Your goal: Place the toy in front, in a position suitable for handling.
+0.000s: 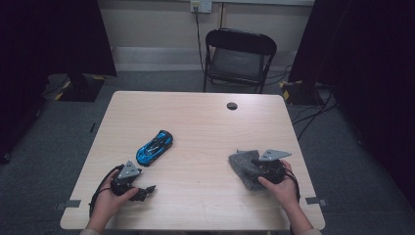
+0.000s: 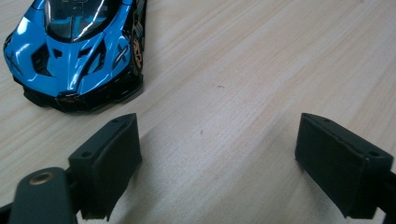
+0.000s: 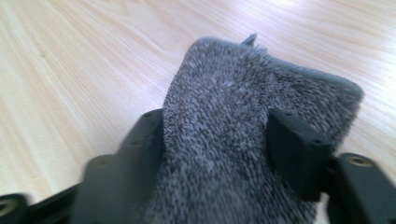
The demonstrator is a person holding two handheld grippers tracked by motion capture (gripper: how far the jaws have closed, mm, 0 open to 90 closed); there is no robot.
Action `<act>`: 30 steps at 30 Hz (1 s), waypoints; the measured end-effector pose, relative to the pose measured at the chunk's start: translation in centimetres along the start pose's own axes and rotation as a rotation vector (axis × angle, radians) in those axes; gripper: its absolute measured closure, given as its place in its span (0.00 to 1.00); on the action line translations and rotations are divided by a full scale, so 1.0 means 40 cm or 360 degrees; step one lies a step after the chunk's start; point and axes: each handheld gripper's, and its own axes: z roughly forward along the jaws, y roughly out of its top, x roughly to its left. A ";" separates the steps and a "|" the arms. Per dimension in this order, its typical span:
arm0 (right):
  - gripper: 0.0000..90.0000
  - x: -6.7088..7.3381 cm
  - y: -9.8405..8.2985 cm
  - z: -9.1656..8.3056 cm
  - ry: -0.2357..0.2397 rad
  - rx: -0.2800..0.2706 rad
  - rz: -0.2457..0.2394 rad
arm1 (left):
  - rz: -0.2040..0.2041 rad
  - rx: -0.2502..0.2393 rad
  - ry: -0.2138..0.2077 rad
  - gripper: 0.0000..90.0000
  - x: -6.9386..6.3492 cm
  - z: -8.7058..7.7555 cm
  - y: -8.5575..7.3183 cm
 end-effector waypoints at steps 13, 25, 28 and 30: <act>0.16 -0.025 -0.080 -0.143 -0.0064 -0.0011 0.0076 | -0.0041 -0.0003 0.0042 0.18 0.013 -0.020 0.013; 0.16 -0.012 -0.157 -0.114 -0.0087 0.0102 0.0018 | -0.0103 -0.0072 0.0081 0.18 0.056 -0.029 0.059; 0.16 -0.010 -0.160 -0.113 -0.0086 0.0087 0.0018 | -0.0137 -0.0093 0.0083 0.18 0.081 -0.017 0.076; 0.16 -0.011 -0.160 -0.113 -0.0084 0.0087 0.0017 | -0.0143 -0.0087 0.0101 0.18 0.089 -0.012 0.082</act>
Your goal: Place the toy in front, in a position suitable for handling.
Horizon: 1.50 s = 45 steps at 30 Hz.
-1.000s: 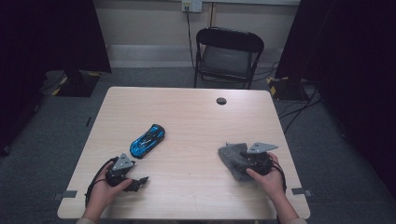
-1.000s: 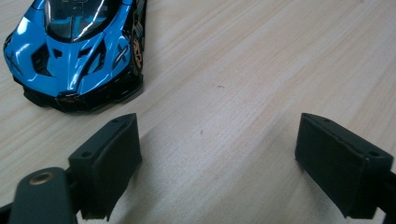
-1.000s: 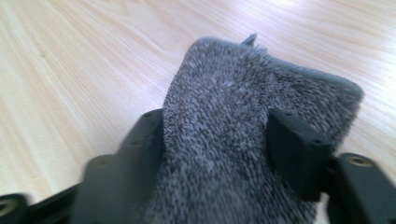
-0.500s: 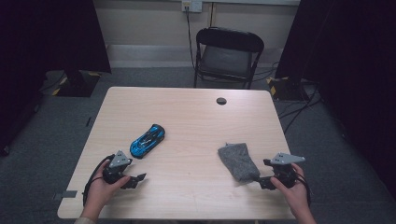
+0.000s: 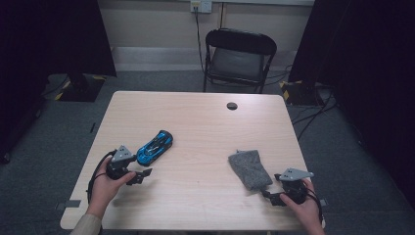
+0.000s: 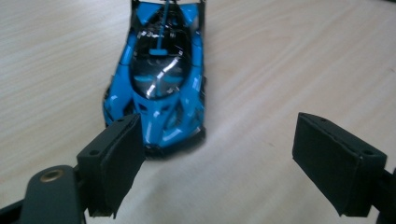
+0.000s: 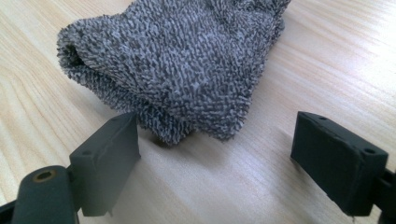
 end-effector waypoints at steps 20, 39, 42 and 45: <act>0.16 0.000 -0.001 -0.001 -0.0001 0.0001 0.0001 | -0.0079 0.0013 0.0017 0.19 0.075 0.141 0.082; 0.16 0.001 -0.002 -0.002 -0.0003 0.0000 0.0005 | -0.0012 0.0096 0.0001 0.18 0.063 0.219 0.099; 0.16 0.001 -0.002 -0.002 -0.0003 0.0001 0.0005 | 0.0013 0.0085 0.0007 0.18 0.061 0.225 0.099; 0.16 0.001 -0.002 -0.002 -0.0003 0.0001 0.0005 | 0.0049 0.0082 0.0005 0.19 0.060 0.228 0.100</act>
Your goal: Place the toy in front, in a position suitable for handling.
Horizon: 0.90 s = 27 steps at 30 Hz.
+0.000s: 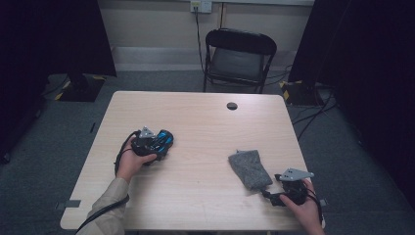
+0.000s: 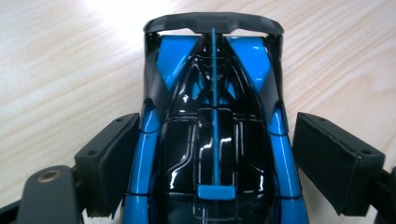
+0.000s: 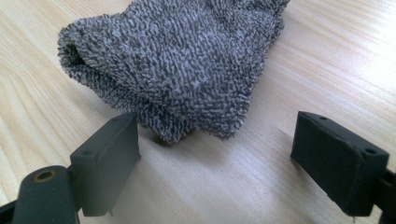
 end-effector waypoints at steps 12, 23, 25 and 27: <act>0.16 0.000 0.000 0.000 0.0000 -0.0001 0.0000 | -0.0037 0.0020 0.0057 0.29 -0.007 -0.015 -0.002; 0.16 0.000 0.000 0.000 -0.0002 0.0000 0.0002 | 0.0007 0.0026 0.0067 0.30 -0.025 -0.047 0.019; 0.16 0.000 0.000 0.000 -0.0004 0.0001 0.0002 | 0.0003 0.0030 0.0063 0.30 -0.025 -0.046 0.020; 0.16 0.001 0.000 0.000 -0.0005 0.0001 0.0003 | -0.0008 0.0030 0.0063 0.30 -0.025 -0.044 0.019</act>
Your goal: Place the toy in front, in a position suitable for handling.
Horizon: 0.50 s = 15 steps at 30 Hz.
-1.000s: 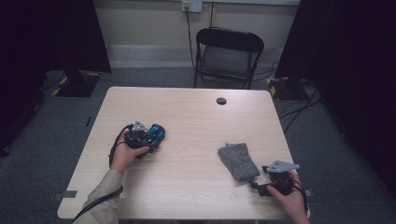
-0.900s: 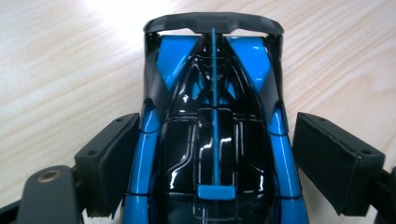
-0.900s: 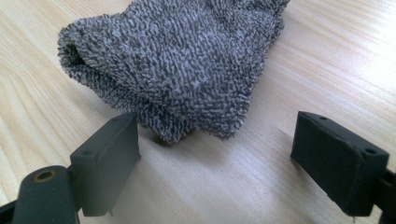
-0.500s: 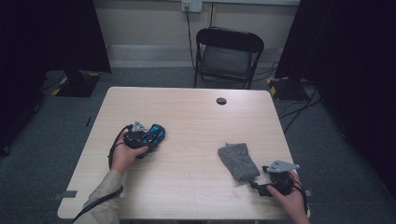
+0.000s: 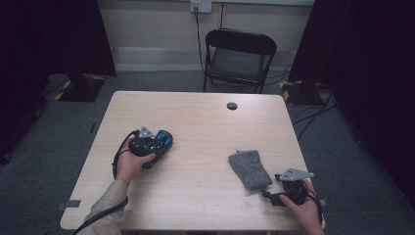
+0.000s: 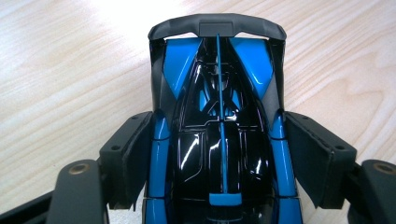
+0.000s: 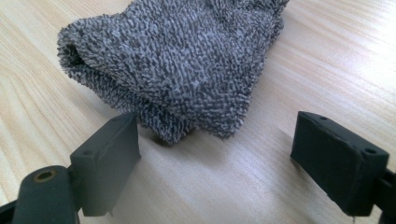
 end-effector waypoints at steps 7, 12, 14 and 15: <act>0.16 0.000 0.000 0.000 0.0001 0.0000 0.0000 | 0.0023 0.0005 0.0007 0.30 -0.003 0.005 0.003; 0.16 0.000 0.000 0.000 0.0000 0.0000 0.0001 | 0.0008 -0.0013 -0.0001 0.30 -0.002 0.020 -0.008; 0.16 0.000 0.000 0.000 0.0000 0.0000 0.0001 | -0.0002 -0.0017 0.0004 0.30 -0.002 0.020 -0.008; 0.16 0.000 0.000 0.000 0.0000 0.0000 0.0001 | -0.0003 -0.0016 0.0004 0.30 -0.001 0.020 -0.008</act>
